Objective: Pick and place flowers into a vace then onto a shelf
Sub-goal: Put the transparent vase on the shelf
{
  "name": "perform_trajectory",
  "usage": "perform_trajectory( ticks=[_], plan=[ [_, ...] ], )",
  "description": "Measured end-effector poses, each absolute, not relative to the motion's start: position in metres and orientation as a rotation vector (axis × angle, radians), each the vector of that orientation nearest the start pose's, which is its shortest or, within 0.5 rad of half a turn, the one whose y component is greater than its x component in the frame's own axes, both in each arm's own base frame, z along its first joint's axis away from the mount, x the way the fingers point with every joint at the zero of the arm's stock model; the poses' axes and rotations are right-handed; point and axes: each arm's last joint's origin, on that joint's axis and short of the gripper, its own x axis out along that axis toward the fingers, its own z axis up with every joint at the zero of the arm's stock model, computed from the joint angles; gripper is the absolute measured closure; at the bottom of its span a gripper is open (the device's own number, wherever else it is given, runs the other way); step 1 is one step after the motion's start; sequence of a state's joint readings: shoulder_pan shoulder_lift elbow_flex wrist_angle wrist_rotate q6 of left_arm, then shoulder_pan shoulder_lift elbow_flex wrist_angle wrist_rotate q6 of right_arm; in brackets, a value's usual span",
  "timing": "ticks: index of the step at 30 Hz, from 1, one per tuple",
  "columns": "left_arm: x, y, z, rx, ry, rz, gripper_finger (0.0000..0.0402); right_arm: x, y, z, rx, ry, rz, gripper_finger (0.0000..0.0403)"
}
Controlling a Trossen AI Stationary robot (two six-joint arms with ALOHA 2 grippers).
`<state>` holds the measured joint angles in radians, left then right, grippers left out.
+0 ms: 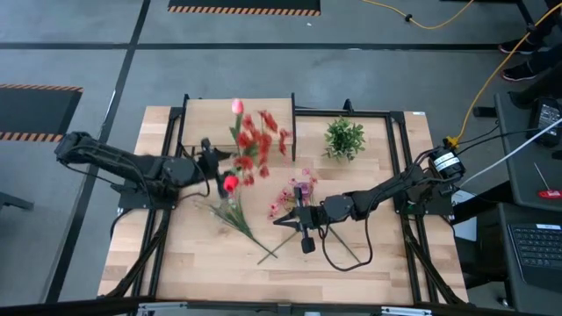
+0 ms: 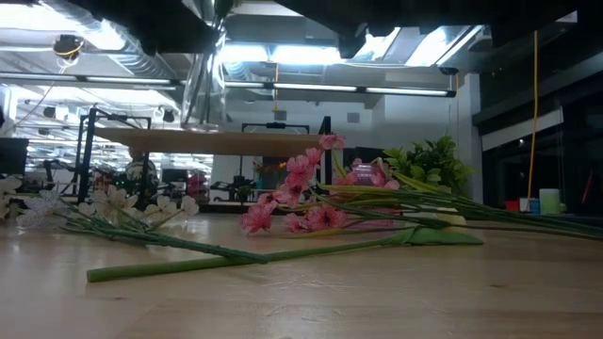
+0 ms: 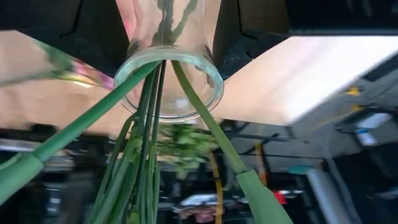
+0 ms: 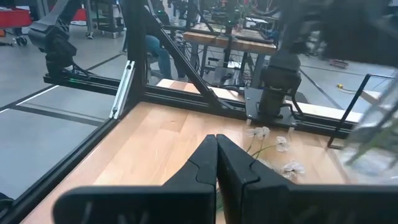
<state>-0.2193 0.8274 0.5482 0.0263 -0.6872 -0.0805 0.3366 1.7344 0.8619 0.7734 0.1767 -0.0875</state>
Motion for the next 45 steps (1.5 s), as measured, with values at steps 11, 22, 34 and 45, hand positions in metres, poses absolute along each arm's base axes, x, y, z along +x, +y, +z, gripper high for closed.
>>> perform_trajectory(
  ticks=[11,22,34,45],
  plan=[
    [0.151,0.014,0.304,0.010,0.170,0.514,0.0214,0.353,0.083,0.206,-0.099,0.091,0.075,0.0398],
    [0.135,0.036,0.310,0.083,0.173,0.700,0.0214,0.352,0.081,0.199,-0.039,0.161,0.065,0.0398],
    [0.121,0.074,0.309,0.049,0.183,0.825,0.0214,0.355,0.068,0.200,-0.092,0.157,0.036,0.0398],
    [0.115,0.117,0.297,-0.022,0.257,0.908,0.0214,0.356,0.060,0.199,-0.092,0.165,0.012,0.0398]
  ],
)
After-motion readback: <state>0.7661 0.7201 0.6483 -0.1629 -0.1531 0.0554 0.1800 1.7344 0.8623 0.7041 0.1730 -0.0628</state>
